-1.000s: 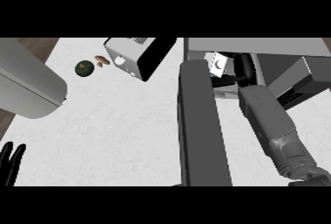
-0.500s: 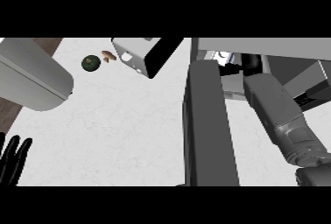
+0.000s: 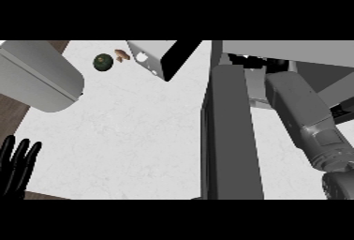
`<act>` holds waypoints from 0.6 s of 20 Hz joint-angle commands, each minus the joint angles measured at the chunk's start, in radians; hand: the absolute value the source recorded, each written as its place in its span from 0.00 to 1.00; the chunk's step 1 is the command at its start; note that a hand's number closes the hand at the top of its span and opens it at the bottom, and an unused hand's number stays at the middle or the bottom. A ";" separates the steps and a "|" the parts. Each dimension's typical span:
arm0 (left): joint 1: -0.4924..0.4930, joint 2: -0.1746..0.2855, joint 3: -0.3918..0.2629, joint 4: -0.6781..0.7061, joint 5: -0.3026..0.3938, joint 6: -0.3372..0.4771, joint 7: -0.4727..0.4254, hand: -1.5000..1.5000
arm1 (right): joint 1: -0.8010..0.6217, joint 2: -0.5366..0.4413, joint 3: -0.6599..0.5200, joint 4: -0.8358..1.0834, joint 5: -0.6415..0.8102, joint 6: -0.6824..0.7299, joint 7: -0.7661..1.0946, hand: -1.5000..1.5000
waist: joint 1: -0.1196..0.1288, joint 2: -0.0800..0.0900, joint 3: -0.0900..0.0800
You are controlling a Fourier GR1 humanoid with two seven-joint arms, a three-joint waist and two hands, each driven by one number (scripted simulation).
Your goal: Pick up the milk, place it into the microwave and close the microwave
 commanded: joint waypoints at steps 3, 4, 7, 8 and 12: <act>-0.036 0.004 -0.014 0.018 -0.043 0.008 -0.002 0.00 | -0.018 -0.038 0.071 0.039 0.096 -0.188 -0.002 0.00 | 0.027 0.018 -0.002; -0.042 0.003 -0.022 0.012 -0.062 0.016 0.005 0.00 | -0.022 -0.019 0.076 0.046 0.103 -0.216 0.002 0.00 | 0.024 0.013 -0.001; -0.059 0.011 -0.019 0.020 -0.067 0.014 0.004 0.00 | -0.025 -0.015 0.076 0.059 0.106 -0.243 0.010 0.00 | 0.035 0.020 0.000; -0.056 0.003 -0.030 0.025 -0.069 0.016 0.008 0.00 | -0.039 -0.040 0.085 0.068 0.117 -0.233 0.027 0.00 | 0.037 0.021 -0.001; -0.078 0.011 -0.044 0.032 -0.084 0.014 0.021 0.00 | -0.050 -0.006 0.067 0.097 0.099 -0.199 0.079 0.00 | 0.044 0.026 0.002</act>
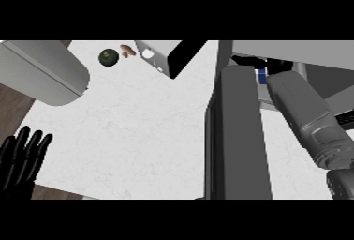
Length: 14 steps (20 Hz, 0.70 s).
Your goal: Pick up the milk, place it into the microwave and close the microwave
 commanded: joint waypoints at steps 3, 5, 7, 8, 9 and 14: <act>-0.020 -0.009 -0.031 0.016 -0.021 0.000 0.005 0.00 | -0.020 0.040 -0.038 0.008 -0.041 0.128 0.020 0.00 | 0.008 0.002 0.004; -0.023 -0.010 -0.037 0.013 -0.036 0.006 0.006 0.00 | -0.026 0.039 -0.045 0.013 -0.050 0.187 0.028 0.00 | 0.002 -0.004 0.003; -0.039 -0.014 -0.044 0.033 -0.042 0.009 0.006 0.00 | 0.000 0.079 -0.053 0.005 -0.057 0.185 -0.009 0.00 | -0.006 -0.001 0.004; -0.031 -0.017 -0.046 0.023 -0.041 0.009 0.004 0.00 | -0.035 0.040 -0.067 0.002 -0.070 0.219 0.023 0.00 | -0.002 -0.007 0.003; -0.044 -0.014 -0.050 -0.002 -0.043 0.015 0.021 0.00 | -0.016 0.047 -0.067 0.006 -0.068 0.219 0.010 0.00 | -0.005 -0.006 0.005; -0.020 -0.023 -0.060 0.022 -0.062 0.008 -0.010 0.00 | -0.006 0.050 -0.077 0.013 -0.075 0.228 0.016 0.00 | -0.003 -0.015 0.001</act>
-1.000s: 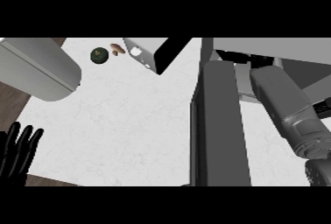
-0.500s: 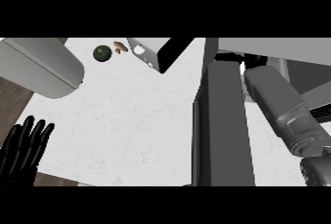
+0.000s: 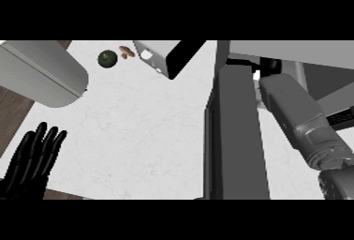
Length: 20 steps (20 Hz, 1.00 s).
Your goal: Pick up the milk, place it into the microwave and close the microwave
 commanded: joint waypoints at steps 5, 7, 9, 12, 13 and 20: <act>-0.010 -0.031 -0.055 -0.016 -0.047 0.021 0.005 0.00 | 0.030 -0.007 -0.018 -0.010 -0.015 0.034 -0.033 0.00 | -0.015 -0.009 0.000; -0.002 -0.047 -0.079 -0.007 -0.074 0.033 0.004 0.00 | 0.038 -0.027 -0.025 -0.008 -0.021 0.057 -0.032 0.00 | -0.019 -0.007 0.000; -0.011 -0.046 -0.096 -0.019 -0.084 0.035 0.026 0.00 | 0.041 -0.025 -0.025 -0.010 -0.020 0.064 -0.038 0.00 | -0.029 -0.015 0.000; -0.006 -0.031 -0.077 -0.017 -0.065 0.021 0.022 0.00 | 0.069 -0.022 -0.032 -0.008 -0.027 0.098 -0.057 0.00 | -0.039 -0.024 -0.001; 0.008 -0.040 -0.086 -0.011 -0.065 0.021 0.016 0.00 | 0.069 -0.017 -0.035 -0.016 -0.030 0.106 -0.072 0.00 | -0.031 -0.022 -0.001; 0.013 -0.048 -0.143 0.004 -0.103 0.071 0.000 0.00 | 0.118 -0.012 -0.057 -0.016 -0.051 0.182 -0.114 0.00 | -0.058 -0.034 -0.002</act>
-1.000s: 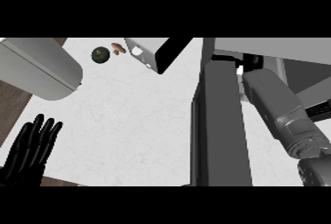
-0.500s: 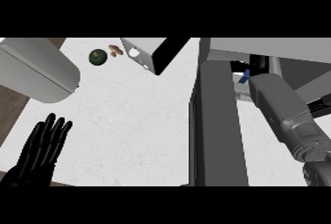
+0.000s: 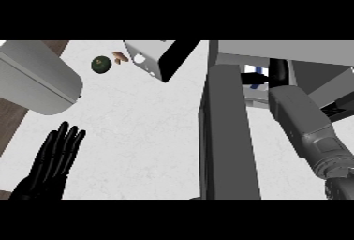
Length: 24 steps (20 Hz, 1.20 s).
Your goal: Pick up the milk, place it into the microwave and close the microwave
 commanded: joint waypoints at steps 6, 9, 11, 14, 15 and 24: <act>-0.051 -0.003 -0.071 0.055 -0.055 0.041 0.006 0.00 | 0.061 0.008 -0.020 -0.004 -0.018 0.080 -0.052 0.00 | -0.045 -0.014 -0.001; -0.024 -0.002 -0.068 0.030 -0.054 0.014 0.018 0.00 | 0.083 0.051 -0.036 -0.011 -0.036 0.100 -0.083 0.00 | -0.039 -0.020 -0.001; -0.033 0.008 -0.059 0.046 -0.015 -0.002 0.055 0.00 | 0.124 0.015 -0.042 -0.014 -0.044 0.208 -0.119 0.00 | -0.053 -0.021 -0.001; -0.089 -0.003 -0.098 0.150 -0.036 -0.002 0.017 0.00 | 0.135 0.039 -0.048 -0.021 -0.053 0.251 -0.135 0.00 | -0.077 -0.028 -0.003; -0.056 0.015 -0.066 0.125 -0.007 -0.028 0.018 0.00 | 0.147 0.100 -0.042 -0.024 -0.050 0.207 -0.148 0.00 | -0.076 -0.036 -0.004; -0.141 0.053 -0.172 0.243 -0.098 -0.108 0.000 1.00 | 0.303 0.101 -0.035 -0.057 -0.058 0.328 -0.264 0.00 | -0.113 -0.051 -0.005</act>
